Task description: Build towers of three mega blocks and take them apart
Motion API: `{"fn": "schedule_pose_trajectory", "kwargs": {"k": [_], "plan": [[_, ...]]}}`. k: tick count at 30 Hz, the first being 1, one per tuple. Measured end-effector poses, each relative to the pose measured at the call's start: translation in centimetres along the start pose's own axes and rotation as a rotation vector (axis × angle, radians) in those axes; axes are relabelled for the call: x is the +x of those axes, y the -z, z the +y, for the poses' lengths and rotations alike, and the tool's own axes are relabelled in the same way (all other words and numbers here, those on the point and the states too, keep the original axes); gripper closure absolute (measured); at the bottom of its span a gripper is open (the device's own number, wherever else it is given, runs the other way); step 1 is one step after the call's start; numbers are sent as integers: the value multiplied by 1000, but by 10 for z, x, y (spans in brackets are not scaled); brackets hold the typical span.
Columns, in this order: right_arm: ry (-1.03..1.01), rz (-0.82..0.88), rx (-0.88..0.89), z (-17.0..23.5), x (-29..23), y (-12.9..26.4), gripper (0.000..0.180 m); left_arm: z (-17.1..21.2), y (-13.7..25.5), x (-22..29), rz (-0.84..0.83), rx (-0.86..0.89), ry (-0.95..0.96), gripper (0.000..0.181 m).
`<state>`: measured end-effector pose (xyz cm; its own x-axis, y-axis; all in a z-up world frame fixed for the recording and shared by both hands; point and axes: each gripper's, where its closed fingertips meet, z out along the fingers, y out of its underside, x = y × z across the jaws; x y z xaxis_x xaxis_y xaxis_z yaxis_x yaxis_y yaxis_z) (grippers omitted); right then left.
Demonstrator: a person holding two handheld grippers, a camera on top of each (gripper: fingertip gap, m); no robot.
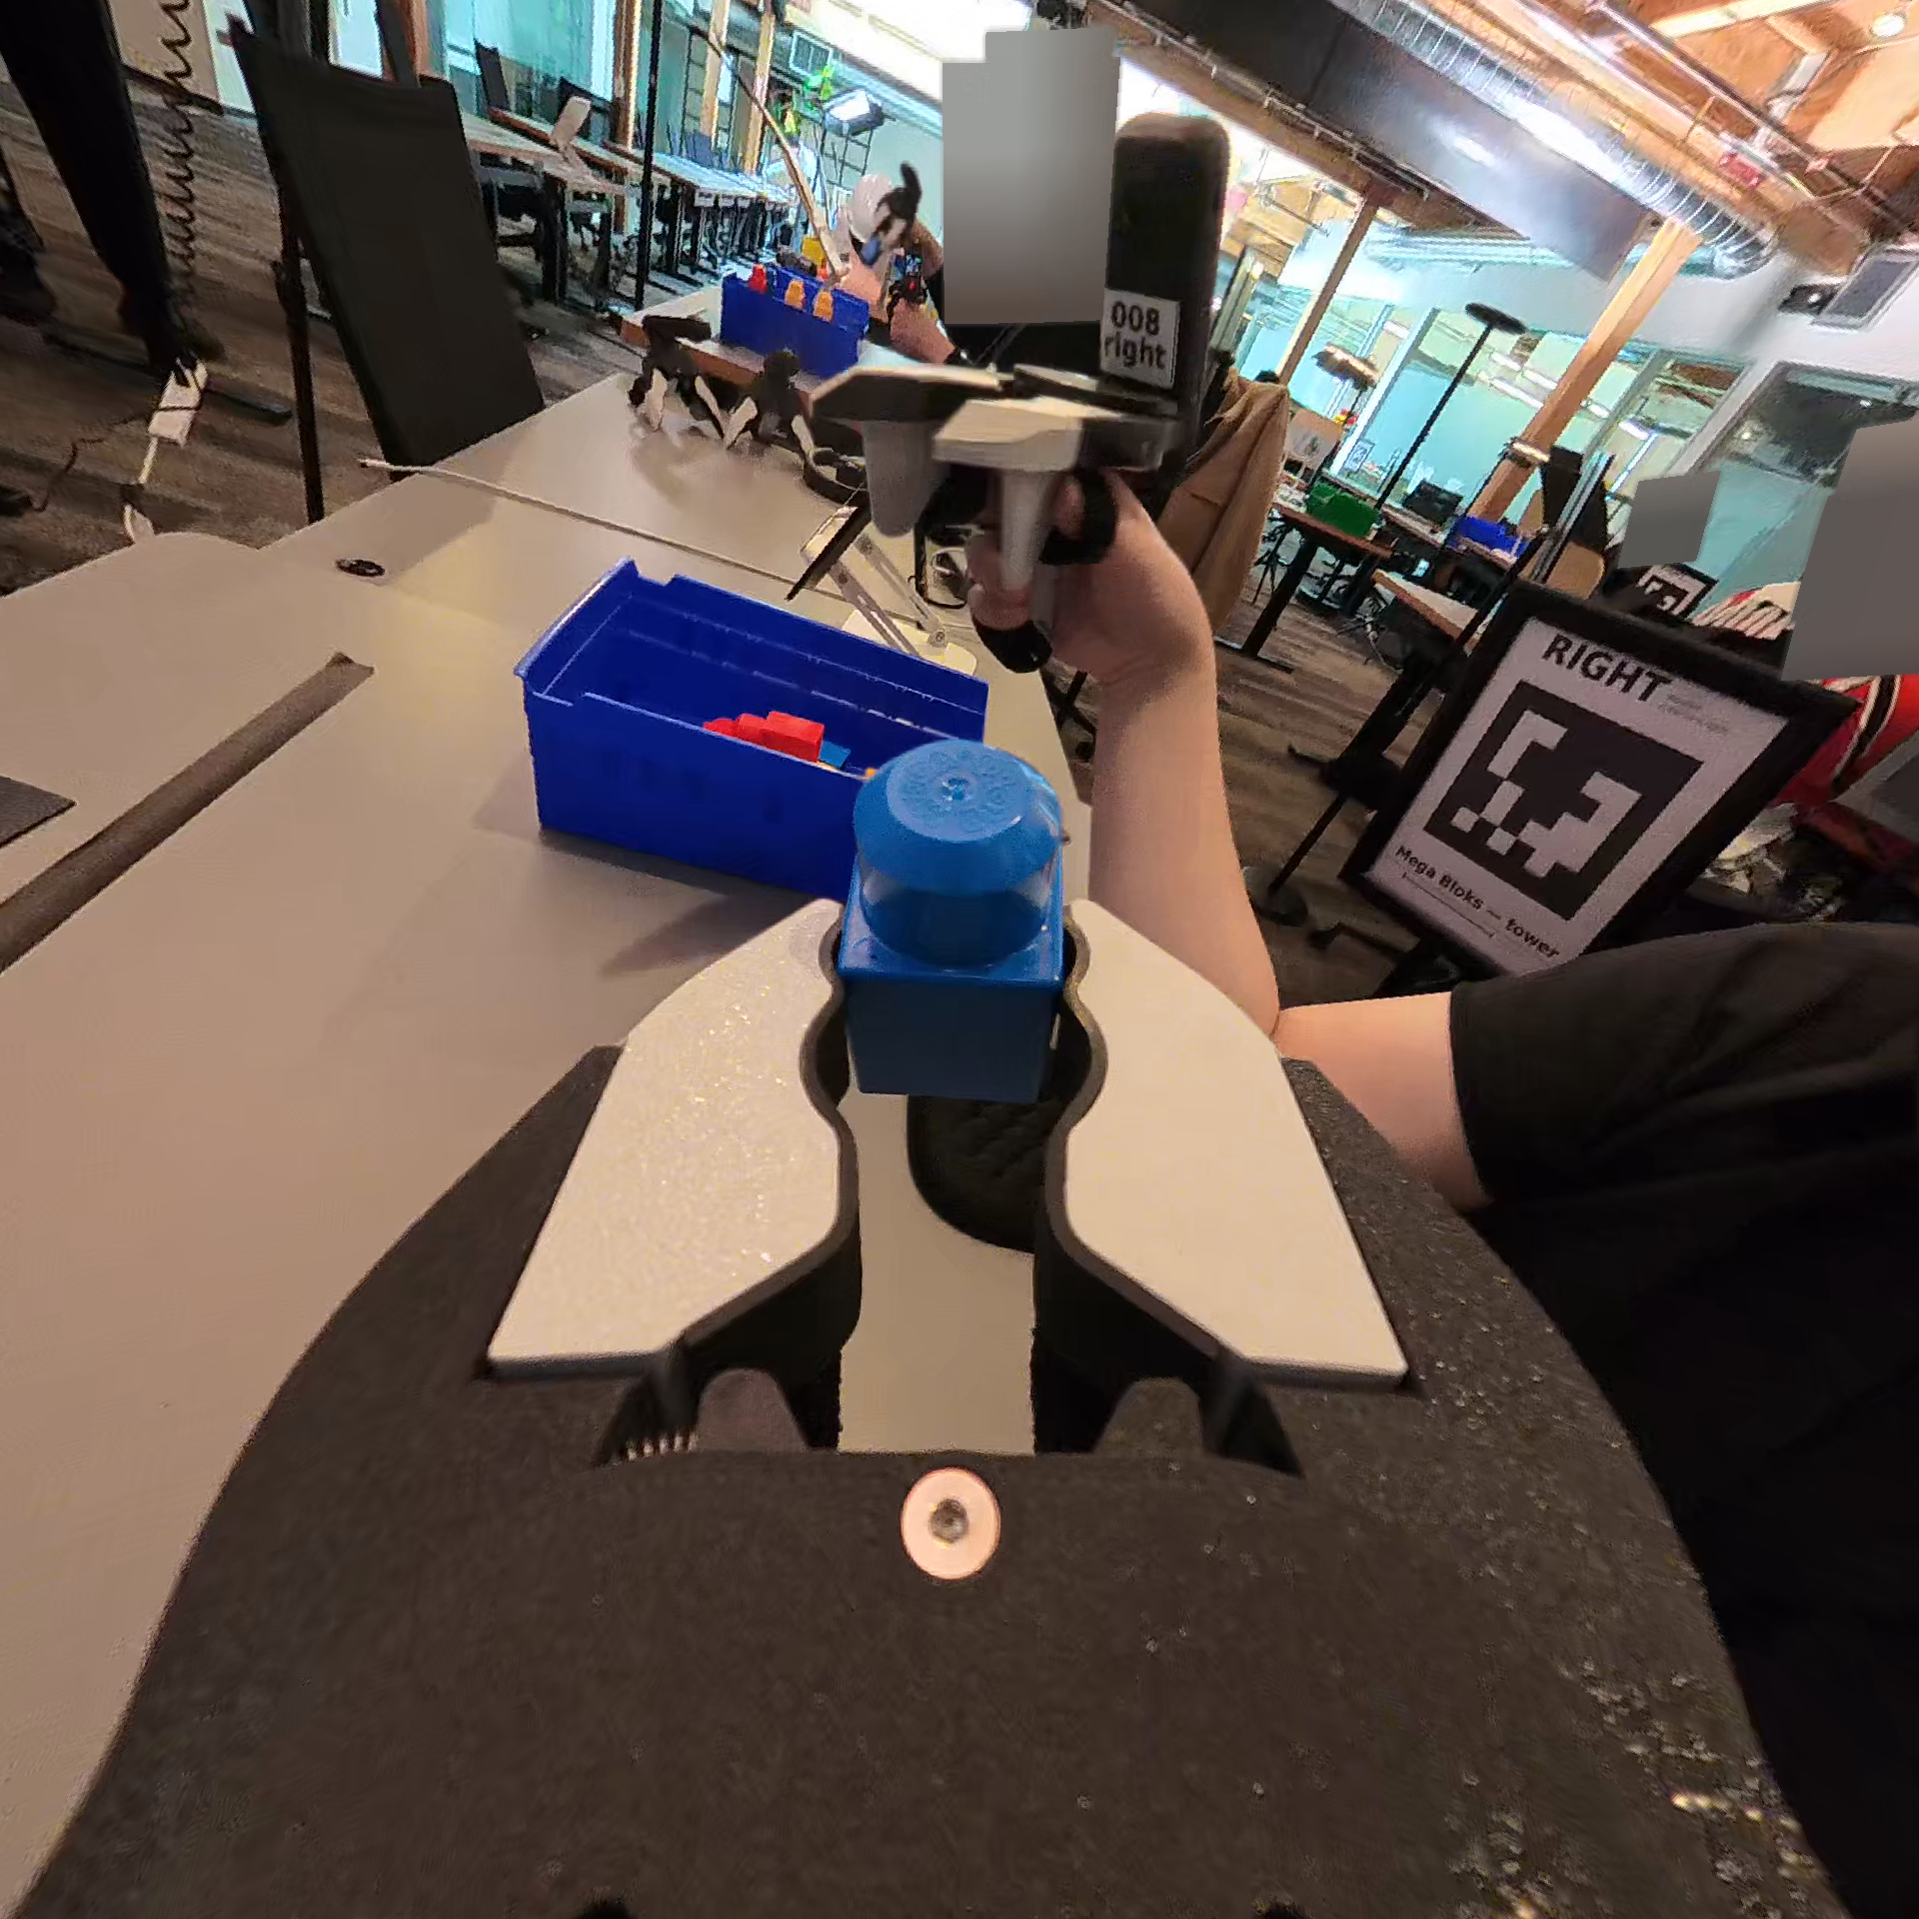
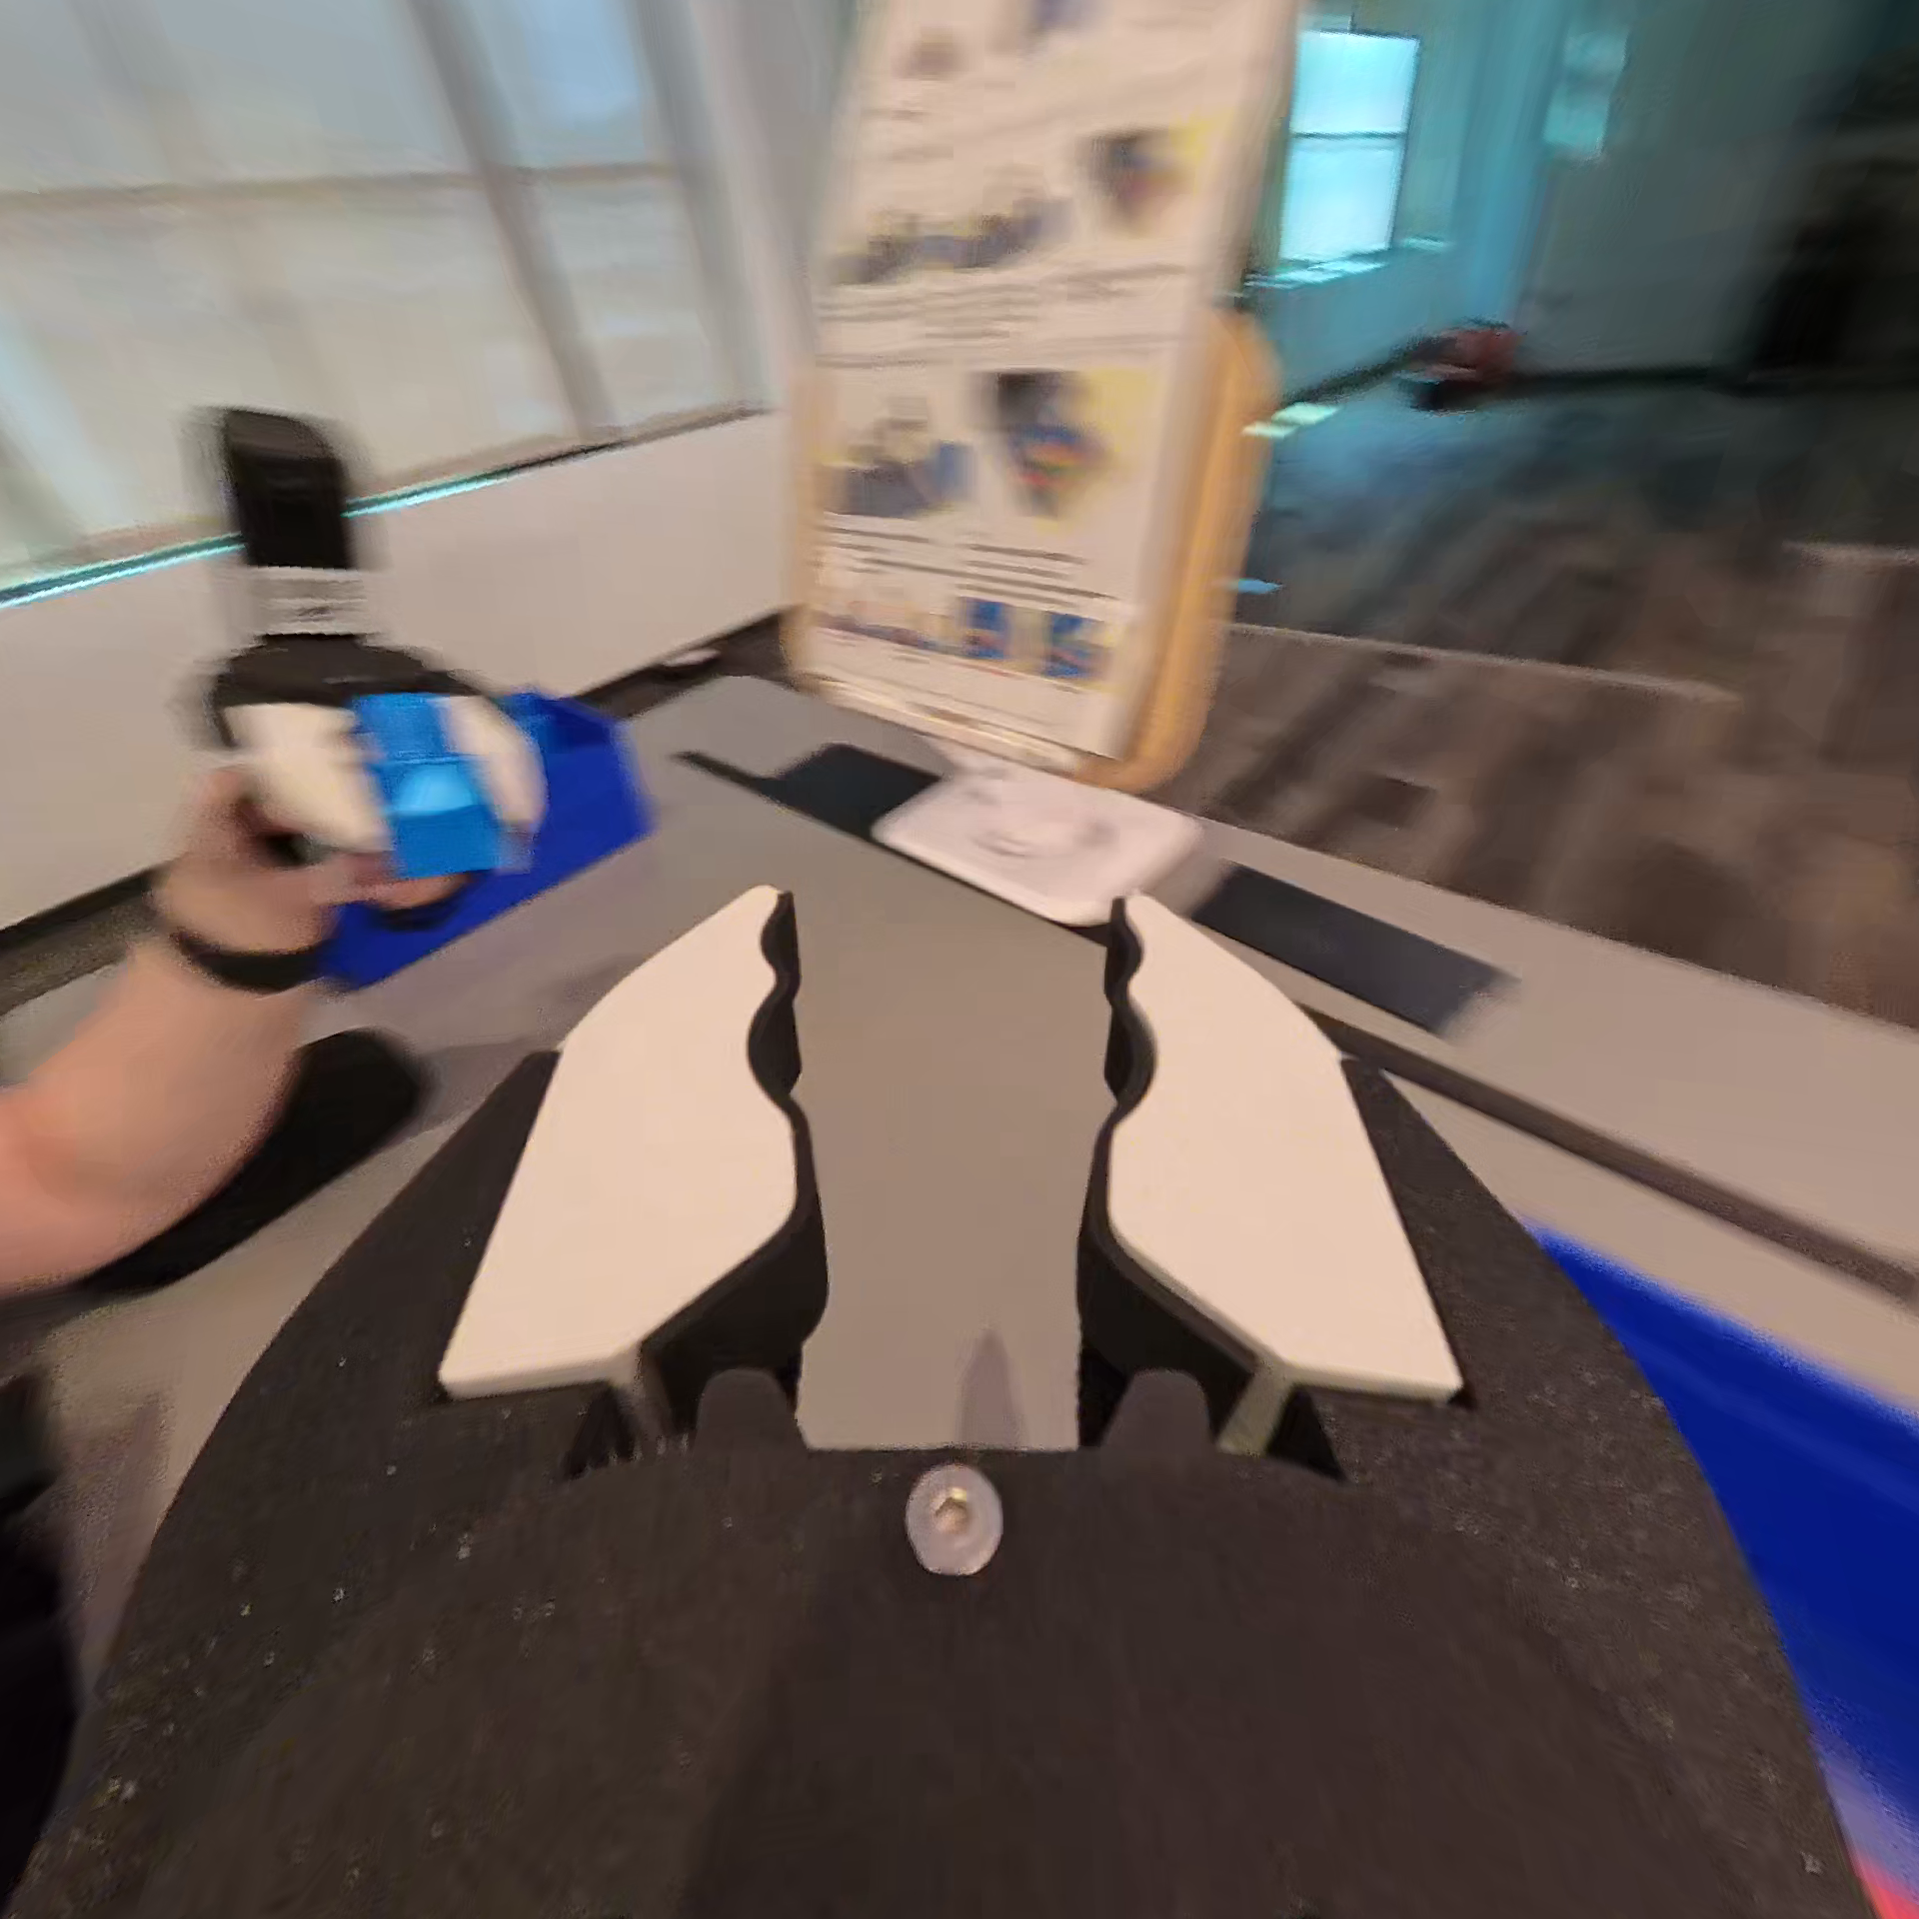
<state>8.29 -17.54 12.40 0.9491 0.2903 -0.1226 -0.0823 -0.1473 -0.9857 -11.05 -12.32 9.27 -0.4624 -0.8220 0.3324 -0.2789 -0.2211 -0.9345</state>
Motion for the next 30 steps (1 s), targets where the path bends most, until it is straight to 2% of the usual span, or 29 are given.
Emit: {"fn": "schedule_pose_trajectory", "kwargs": {"k": [3, 7, 11, 15, 16, 17, 21, 23, 26, 28, 30], "plan": [[34, -290, 21, -20, -71, -38, 128, 1, 2, -1, -25, -18, -27, 145], [21, -512, 41, -33, -138, -75, 128, 5, -1, 0, -34, -46, -44, 145], [101, -523, -103, -7, -165, -109, 128, 7, -3, 1, -33, -57, -49, 145], [97, -564, -186, 11, -183, -131, 129, 8, -4, 2, -29, -62, -53, 145], [104, -558, -218, 17, -184, -135, 131, 8, -3, 2, -30, -62, -56, 145], [127, -555, -246, 22, -184, -139, 150, 8, -3, 2, -31, -63, -59, 145], [166, -570, -239, 20, -186, -136, 152, 5, -1, 4, -38, -57, -80, 141], [176, -544, -216, 13, -178, -128, 152, 0, 2, 3, -54, -27, -83, 129], [171, -414, -161, -3, -139, -99, 152, -5, 8, 3, -64, -4, -90, 127], [164, -147, -167, -3, -75, -66, 152, -8, 13, 5, -61, 5, -87, 129], [113, 223, -249, 18, 10, -15, 152, -10, 17, 6, -60, 14, -85, 131]]}}
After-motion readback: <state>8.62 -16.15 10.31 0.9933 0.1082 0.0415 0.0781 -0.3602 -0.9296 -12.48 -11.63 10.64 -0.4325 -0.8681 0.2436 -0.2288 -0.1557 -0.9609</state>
